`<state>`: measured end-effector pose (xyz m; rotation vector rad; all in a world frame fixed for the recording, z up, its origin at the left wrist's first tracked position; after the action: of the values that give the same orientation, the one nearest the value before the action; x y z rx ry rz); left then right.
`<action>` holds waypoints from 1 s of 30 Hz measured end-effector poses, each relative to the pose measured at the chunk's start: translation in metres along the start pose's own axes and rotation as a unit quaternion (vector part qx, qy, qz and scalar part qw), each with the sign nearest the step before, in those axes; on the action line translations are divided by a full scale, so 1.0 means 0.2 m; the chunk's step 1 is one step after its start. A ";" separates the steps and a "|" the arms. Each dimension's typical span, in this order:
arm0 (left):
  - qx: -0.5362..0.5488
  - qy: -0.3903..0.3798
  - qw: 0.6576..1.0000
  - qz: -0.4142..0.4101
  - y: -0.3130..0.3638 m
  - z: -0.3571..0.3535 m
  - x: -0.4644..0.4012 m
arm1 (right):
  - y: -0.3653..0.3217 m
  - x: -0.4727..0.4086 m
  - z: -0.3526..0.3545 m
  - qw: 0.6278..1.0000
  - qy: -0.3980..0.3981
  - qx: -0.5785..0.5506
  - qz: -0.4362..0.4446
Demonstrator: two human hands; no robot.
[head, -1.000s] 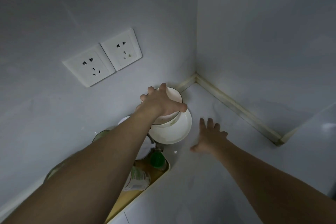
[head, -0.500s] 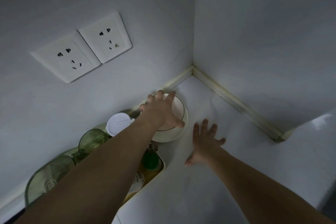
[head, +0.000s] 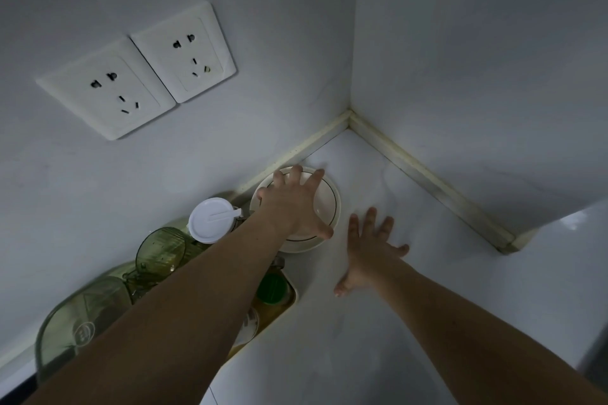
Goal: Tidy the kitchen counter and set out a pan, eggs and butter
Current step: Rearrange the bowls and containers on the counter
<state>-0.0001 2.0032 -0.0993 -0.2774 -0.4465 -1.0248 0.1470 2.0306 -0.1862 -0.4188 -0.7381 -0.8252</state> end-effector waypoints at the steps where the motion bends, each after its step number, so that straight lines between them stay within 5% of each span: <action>1: 0.004 0.000 1.000 0.001 0.00 0.00 0.00 | 0.00 0.00 0.00 1.000 -0.001 0.001 -0.001; 30: -0.036 -0.010 0.999 -0.010 0.01 0.01 0.04 | 0.01 0.01 0.02 0.999 0.024 -0.025 -0.003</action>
<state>0.0050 1.9999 -0.0932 -0.3490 -0.4321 -1.0609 0.1486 2.0330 -0.1822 -0.4401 -0.6759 -0.8587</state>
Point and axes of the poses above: each hand's wrist, its own x-axis away from the middle knuckle, its own z-axis out of the back of the hand, y = z × x, the point moved 8 cm from there along -x, towards the middle knuckle
